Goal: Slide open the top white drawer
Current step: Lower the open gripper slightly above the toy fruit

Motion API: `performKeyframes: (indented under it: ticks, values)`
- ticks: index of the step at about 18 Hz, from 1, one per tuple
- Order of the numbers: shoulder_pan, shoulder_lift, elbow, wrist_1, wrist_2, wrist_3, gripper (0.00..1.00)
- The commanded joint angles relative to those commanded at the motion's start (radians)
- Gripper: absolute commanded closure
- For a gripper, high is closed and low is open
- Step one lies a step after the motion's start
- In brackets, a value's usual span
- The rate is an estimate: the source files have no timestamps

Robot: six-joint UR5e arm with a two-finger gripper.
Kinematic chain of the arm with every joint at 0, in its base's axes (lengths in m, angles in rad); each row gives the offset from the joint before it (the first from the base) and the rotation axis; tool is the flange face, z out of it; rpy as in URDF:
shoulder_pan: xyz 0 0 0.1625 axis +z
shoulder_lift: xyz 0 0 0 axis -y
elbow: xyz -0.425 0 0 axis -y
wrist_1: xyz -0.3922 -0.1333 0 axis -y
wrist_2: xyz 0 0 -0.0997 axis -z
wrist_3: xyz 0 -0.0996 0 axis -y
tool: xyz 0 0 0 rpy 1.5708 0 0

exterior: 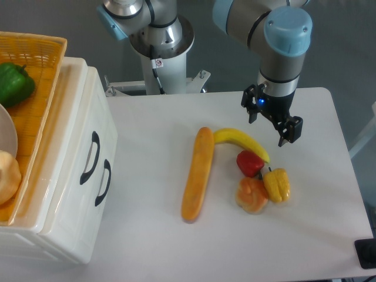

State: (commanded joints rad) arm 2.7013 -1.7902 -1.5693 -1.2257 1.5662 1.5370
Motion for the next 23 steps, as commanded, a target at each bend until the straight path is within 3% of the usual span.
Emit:
performKeyframes:
  ticks: [8, 12, 23]
  values:
    - [-0.012, -0.001, -0.003, -0.002, 0.008, 0.000, 0.00]
    - [-0.005, -0.002, -0.047, 0.002, 0.008, -0.023, 0.00]
    - [-0.041, -0.012, -0.031, 0.000, 0.003, -0.460, 0.00]
